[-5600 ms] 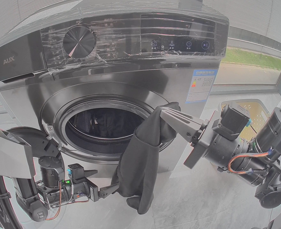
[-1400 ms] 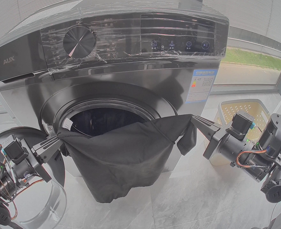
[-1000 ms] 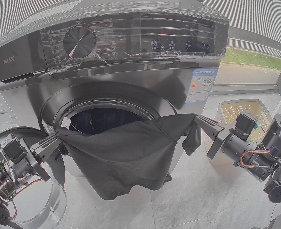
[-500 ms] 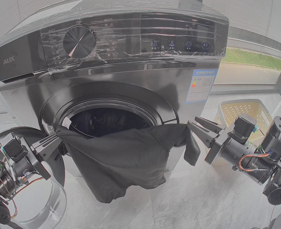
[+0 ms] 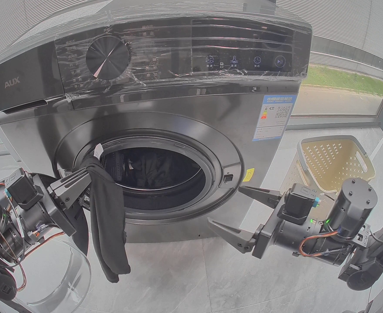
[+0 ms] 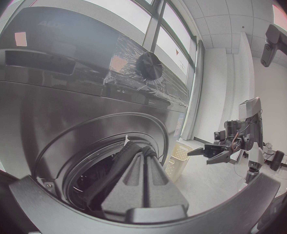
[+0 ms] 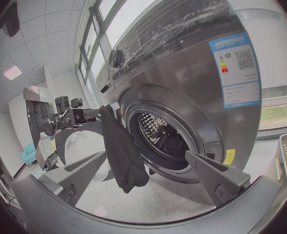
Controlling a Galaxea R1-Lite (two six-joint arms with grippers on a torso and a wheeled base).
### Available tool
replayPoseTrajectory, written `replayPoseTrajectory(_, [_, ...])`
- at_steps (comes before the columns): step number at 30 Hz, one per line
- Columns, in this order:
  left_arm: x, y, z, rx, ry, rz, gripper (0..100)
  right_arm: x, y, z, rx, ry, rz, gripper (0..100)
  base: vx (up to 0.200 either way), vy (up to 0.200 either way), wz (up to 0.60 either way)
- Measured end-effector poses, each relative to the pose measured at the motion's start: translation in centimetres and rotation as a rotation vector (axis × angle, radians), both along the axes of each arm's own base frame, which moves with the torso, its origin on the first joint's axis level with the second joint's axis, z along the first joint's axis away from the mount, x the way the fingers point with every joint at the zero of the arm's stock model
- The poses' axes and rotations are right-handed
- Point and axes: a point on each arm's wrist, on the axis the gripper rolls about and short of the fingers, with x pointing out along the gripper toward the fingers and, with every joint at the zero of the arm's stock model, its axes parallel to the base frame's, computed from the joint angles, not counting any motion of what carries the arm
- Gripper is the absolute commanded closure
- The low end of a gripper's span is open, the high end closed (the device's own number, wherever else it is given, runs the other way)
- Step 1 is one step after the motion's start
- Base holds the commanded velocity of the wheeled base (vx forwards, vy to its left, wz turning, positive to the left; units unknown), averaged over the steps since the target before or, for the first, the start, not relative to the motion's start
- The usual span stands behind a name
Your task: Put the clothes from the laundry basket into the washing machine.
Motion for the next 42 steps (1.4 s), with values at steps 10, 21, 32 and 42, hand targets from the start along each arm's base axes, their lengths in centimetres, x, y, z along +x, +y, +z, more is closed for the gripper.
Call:
replayPoseTrajectory(10, [0.0,-1.3,0.4,-0.026,0.000,-0.075,100,2.4,2.8,-2.0,-0.024,0.025,0.031,0,0.000,0.000,0.00])
replayPoseTrajectory(21, [-0.1,-2.2,0.6,-0.031,-0.006,-0.126,100,3.7,6.0,-4.3,-0.031,0.034,0.071,0,0.000,0.000,0.00])
replayPoseTrajectory(32, [0.5,-3.2,0.7,-0.032,-0.001,-0.159,100,4.4,9.2,-5.7,-0.002,0.016,0.124,0,0.000,0.000,0.00])
replayPoseTrajectory(42, [0.6,-3.7,0.8,-0.035,-0.006,-0.178,100,6.2,11.7,-7.2,0.019,-0.004,0.129,0,0.000,0.000,0.00])
